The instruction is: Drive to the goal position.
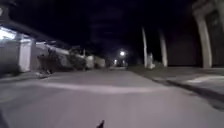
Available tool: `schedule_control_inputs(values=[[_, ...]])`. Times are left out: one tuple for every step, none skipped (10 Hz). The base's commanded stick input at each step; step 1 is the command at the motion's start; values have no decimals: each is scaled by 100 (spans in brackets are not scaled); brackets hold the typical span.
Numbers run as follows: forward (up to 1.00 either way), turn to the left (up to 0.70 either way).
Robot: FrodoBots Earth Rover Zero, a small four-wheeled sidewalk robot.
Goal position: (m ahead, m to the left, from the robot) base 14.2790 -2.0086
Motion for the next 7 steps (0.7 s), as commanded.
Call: schedule_control_inputs(values=[[70,-35],[70,-35],[70,-35],[70,-6],[70,0],[70,0],[70,-10]])
